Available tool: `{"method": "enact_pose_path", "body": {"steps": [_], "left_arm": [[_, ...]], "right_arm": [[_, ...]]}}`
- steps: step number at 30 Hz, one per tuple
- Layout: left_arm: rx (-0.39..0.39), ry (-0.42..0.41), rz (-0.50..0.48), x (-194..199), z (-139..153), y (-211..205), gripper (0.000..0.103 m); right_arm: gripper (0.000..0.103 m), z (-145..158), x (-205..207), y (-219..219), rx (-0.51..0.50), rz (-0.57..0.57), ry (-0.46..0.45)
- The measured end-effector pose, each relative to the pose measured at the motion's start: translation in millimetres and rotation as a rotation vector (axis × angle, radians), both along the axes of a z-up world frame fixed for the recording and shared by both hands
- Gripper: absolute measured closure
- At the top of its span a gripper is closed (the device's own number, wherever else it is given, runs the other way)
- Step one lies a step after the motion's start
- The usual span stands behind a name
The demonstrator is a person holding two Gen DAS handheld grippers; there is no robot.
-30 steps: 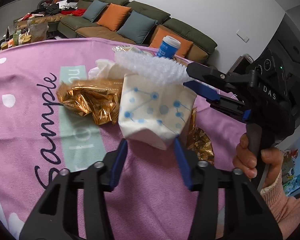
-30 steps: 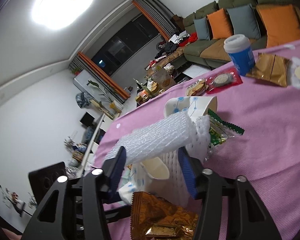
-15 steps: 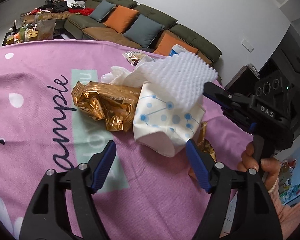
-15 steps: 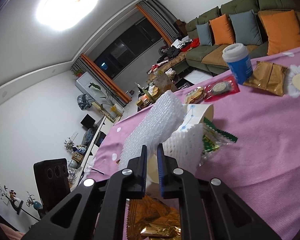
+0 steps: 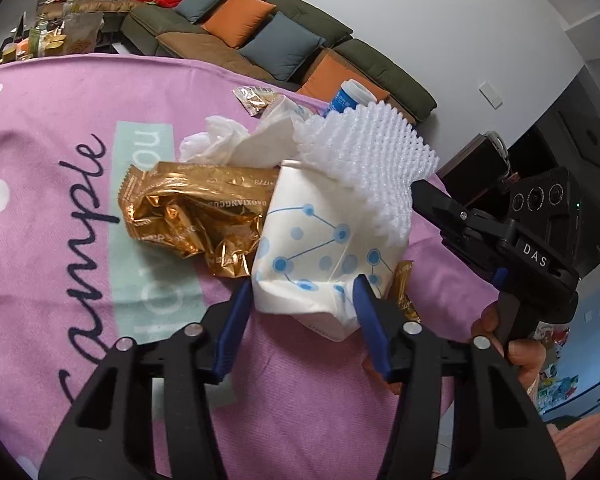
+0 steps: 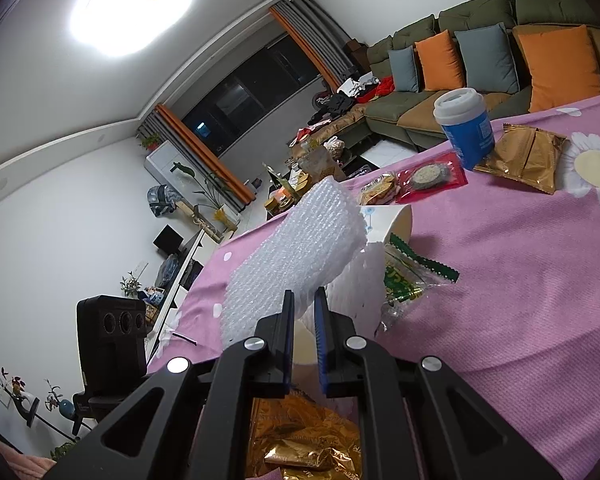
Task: Collect trash
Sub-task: 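Carry the paper cup with the left gripper to the teal bin and release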
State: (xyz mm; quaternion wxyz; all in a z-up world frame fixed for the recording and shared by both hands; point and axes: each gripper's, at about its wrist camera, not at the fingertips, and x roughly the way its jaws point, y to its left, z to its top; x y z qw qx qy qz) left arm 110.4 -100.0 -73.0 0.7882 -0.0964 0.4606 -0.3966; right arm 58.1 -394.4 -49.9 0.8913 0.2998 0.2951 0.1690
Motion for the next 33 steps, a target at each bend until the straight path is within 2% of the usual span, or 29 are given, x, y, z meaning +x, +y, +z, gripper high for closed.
{"method": "enact_pose_path", "body": {"steps": [6,14,16,18,20,25,29,31,33], "left_arm": [[0.014,-0.023,0.031,-11.4,3.0,14.9,0.054],[-0.037,-0.046,0.085,-34.8,10.5,63.9,0.059],[-0.058,-0.030,0.088,-39.9,8.9,77.3,0.080],[-0.090,-0.006,0.093,-43.6,6.8,88.0,0.079],[-0.082,-0.029,0.111,-48.6,8.8,97.7,0.075],[-0.036,-0.068,0.092,-57.7,11.4,103.4,0.055],[0.014,-0.098,0.042,-68.7,8.3,92.3,0.055],[0.042,-0.114,0.017,-72.8,7.6,82.6,0.071],[0.063,-0.131,-0.001,-76.2,7.7,76.6,0.073]], "right_arm": [[0.094,7.5,-2.8,6.0,-0.001,0.029,-0.047],[0.094,19.0,-3.1,28.8,-0.005,0.090,-0.083],[0.094,17.7,-0.1,35.0,-0.007,0.105,-0.080],[0.094,15.7,1.3,40.8,-0.003,0.117,-0.073],[0.094,14.1,3.4,46.7,-0.004,0.130,-0.066],[0.094,11.7,4.8,56.5,-0.019,0.148,-0.055],[0.094,9.8,7.0,59.2,-0.022,0.147,-0.045],[0.094,8.7,7.4,60.0,-0.023,0.150,-0.041],[0.094,8.4,6.5,61.0,-0.024,0.153,-0.041]]}}
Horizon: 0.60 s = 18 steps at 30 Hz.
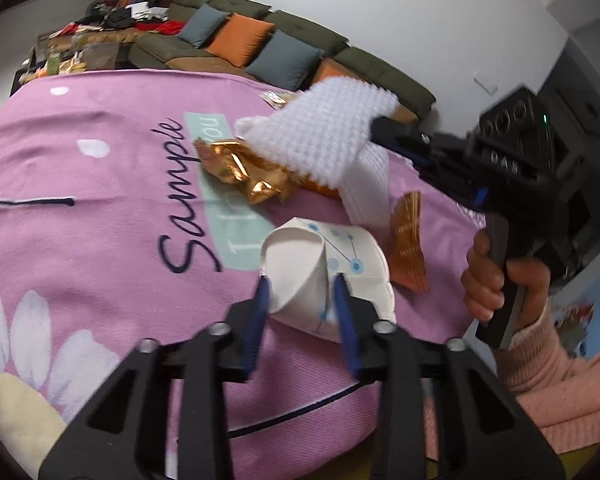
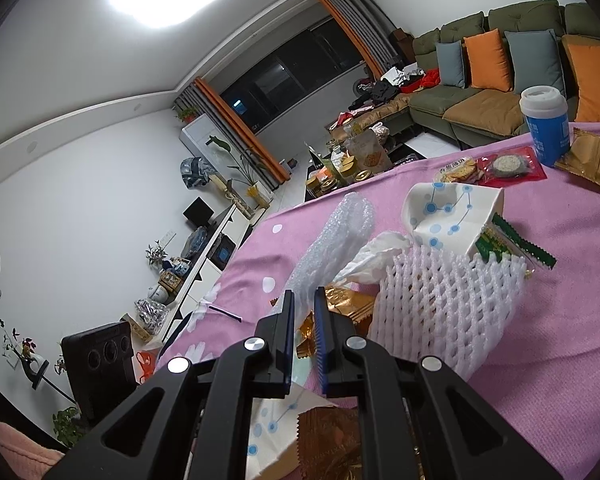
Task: Collect trash
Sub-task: 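Carry the paper cup with the left gripper to the teal bin and release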
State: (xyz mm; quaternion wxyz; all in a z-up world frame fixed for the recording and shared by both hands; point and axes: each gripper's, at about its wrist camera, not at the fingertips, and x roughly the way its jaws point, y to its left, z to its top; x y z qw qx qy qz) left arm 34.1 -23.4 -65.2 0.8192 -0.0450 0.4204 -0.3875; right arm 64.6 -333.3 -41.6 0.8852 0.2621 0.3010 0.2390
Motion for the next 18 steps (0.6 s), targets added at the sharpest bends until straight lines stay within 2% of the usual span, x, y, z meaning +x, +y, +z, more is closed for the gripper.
{"method": "enact_pose_path", "body": {"steps": [4,9,18], "left_arm": [[0.003,-0.028,0.013,-1.9,4.9,1.7,0.083],[0.006,-0.062,0.043,-8.7,15.0,16.2,0.084],[0.036,-0.114,0.182,-25.3,39.0,74.2,0.084]], "right_arm": [[0.094,1.9,-0.4,4.1,0.000,0.015,-0.006],[0.094,6.4,1.5,17.9,0.003,0.057,-0.020],[0.094,15.2,16.0,72.9,-0.001,0.195,-0.041]]}}
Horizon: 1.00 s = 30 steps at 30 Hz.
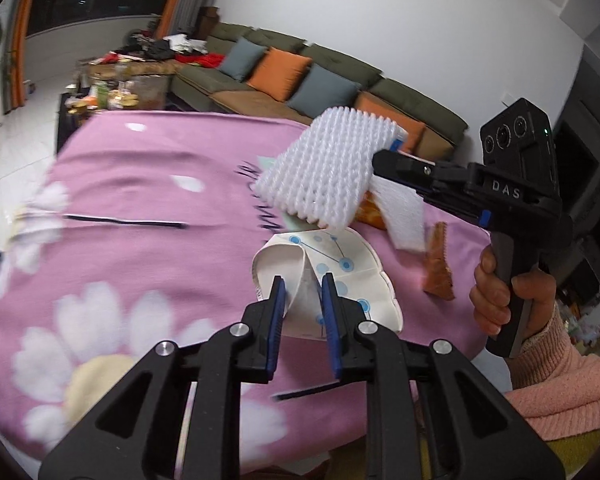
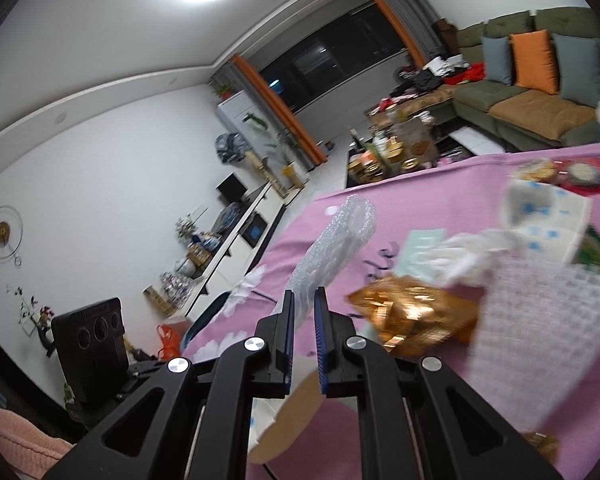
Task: Collect trash
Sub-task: 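Carry the paper cup with the left gripper to the teal bin and release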
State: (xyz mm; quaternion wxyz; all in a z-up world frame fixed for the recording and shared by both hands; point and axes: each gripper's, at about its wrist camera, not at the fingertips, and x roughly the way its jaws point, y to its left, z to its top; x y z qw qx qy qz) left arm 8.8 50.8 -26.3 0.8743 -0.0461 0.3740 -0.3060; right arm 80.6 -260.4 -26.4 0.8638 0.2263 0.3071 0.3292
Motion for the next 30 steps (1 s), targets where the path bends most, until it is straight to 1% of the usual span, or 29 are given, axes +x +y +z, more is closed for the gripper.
{"method": "enact_pose_path", "body": {"steps": [12,18,19,24,30], "left_arm": [[0.020,-0.052,0.287,-11.9,24.4,111.4,0.084],[0.034,-0.066,0.424,-16.7,31.4,164.7,0.084],[0.040,-0.067,0.456,-17.5,31.9,176.2,0.084],[0.054,-0.059,0.552,-18.6,27.7,216.4,0.084],[0.057,-0.030,0.633,-17.7,17.1,256.1,0.084]], "right_arm": [[0.094,23.3,25.7,99.4,0.012,0.218,-0.044],[0.094,29.9,39.8,151.0,0.002,0.310,-0.045],[0.094,31.5,40.5,161.4,0.000,0.321,-0.044],[0.094,29.4,50.5,196.8,-0.014,0.374,-0.031],[0.094,22.1,60.3,237.1,-0.058,0.404,-0.003]]}}
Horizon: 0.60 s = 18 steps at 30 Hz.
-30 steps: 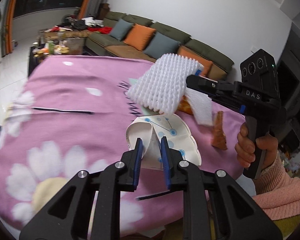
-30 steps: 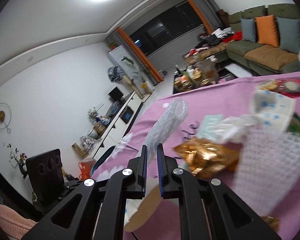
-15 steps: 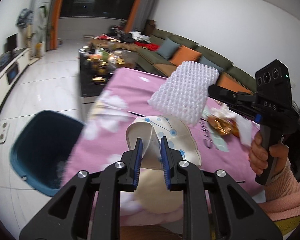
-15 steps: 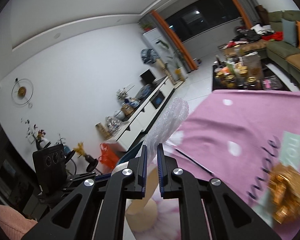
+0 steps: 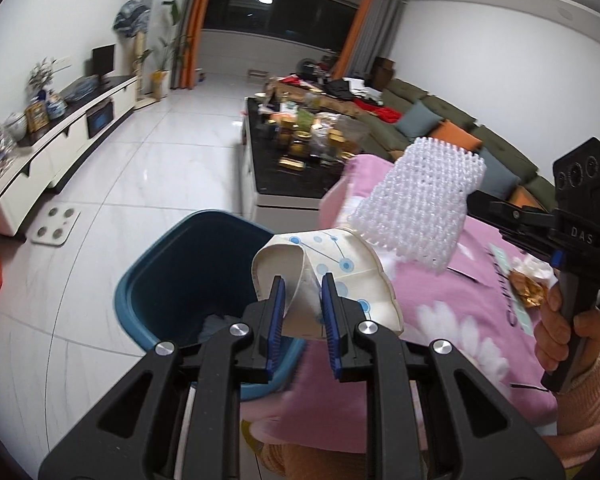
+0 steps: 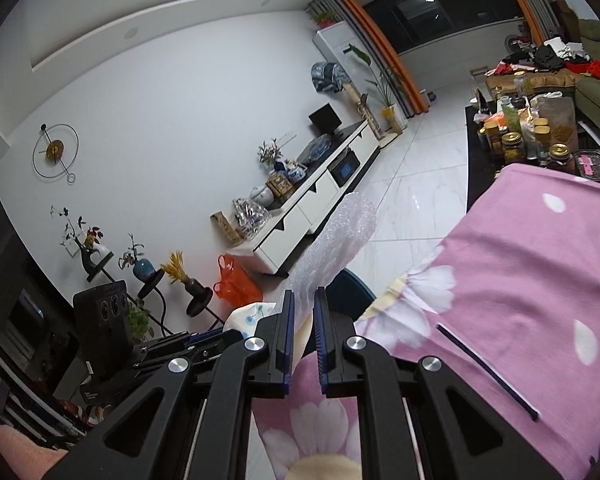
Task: Collect trash
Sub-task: 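Carry the paper cup with the left gripper to the teal bin and release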
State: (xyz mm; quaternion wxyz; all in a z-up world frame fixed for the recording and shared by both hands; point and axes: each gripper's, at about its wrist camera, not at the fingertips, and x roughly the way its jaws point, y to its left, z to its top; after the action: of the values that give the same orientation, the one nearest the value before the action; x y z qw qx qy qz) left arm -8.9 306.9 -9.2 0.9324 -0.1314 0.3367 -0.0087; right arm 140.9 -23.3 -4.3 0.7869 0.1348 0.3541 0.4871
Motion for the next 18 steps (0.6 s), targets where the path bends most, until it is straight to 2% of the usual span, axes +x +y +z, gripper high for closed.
{"method": "enact_pose_path", "body": {"steps": [6,11,13,18], "left_arm": [[-0.006,0.031,0.054,4.2,-12.3,25.7,0.084],[-0.010,0.057,0.081,11.5,-22.8,31.5,0.085],[-0.017,0.069,0.085,15.1,-26.7,33.2,0.098],[-0.037,0.090,0.103,26.1,-38.1,37.3,0.098]], "right_arm": [[0.094,-11.6,7.3,33.8,-0.058,0.026,0.024],[0.094,-21.8,12.9,51.6,-0.098,0.039,0.040],[0.094,-25.1,13.6,58.1,-0.117,0.047,0.042],[0.094,-34.2,14.6,81.7,-0.174,0.065,0.045]]}}
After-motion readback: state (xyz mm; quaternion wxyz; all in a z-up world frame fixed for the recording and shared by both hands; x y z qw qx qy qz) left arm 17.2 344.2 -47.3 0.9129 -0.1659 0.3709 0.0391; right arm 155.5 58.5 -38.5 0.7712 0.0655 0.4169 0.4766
